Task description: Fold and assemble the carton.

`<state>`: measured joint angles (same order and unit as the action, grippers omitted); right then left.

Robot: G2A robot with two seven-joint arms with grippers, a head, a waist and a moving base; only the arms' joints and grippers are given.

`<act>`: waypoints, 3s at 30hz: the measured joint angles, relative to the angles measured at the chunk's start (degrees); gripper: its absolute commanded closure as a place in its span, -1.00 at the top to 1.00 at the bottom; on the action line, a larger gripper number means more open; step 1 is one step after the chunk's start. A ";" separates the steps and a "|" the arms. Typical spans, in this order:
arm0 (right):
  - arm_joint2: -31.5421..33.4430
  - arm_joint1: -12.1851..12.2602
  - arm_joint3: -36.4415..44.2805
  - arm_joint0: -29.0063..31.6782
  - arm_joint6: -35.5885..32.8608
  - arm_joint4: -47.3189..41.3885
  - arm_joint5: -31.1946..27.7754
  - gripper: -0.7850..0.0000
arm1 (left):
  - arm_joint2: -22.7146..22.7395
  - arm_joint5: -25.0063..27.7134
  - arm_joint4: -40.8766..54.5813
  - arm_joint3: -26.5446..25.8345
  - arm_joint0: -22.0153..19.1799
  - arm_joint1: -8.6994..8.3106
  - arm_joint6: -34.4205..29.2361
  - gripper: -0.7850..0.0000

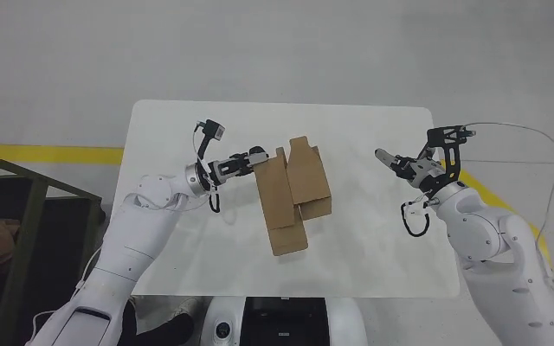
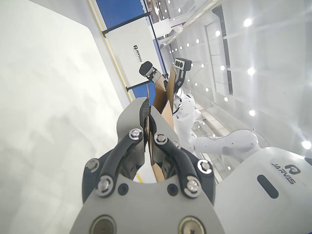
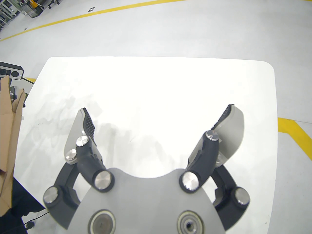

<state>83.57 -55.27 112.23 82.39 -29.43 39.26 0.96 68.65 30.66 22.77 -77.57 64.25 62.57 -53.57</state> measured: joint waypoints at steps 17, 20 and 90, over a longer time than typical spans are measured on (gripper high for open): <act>0.00 0.00 0.00 0.00 0.00 0.00 0.00 1.00 | -0.09 -0.08 -0.06 -0.01 -0.09 0.01 -0.21 -1.00; -0.01 -0.01 -0.03 0.02 0.07 0.00 -0.03 1.00 | -0.09 -0.08 -0.06 -0.01 -0.09 0.01 -0.21 -1.00; -18.89 -3.84 -13.25 -9.23 -22.86 -51.01 -14.60 -1.00 | -5.21 -0.06 6.16 11.76 -13.95 0.97 -16.75 1.00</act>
<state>64.67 -59.10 98.98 73.16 -52.29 -11.75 -13.64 63.43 30.60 28.94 -65.80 50.30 63.54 -70.32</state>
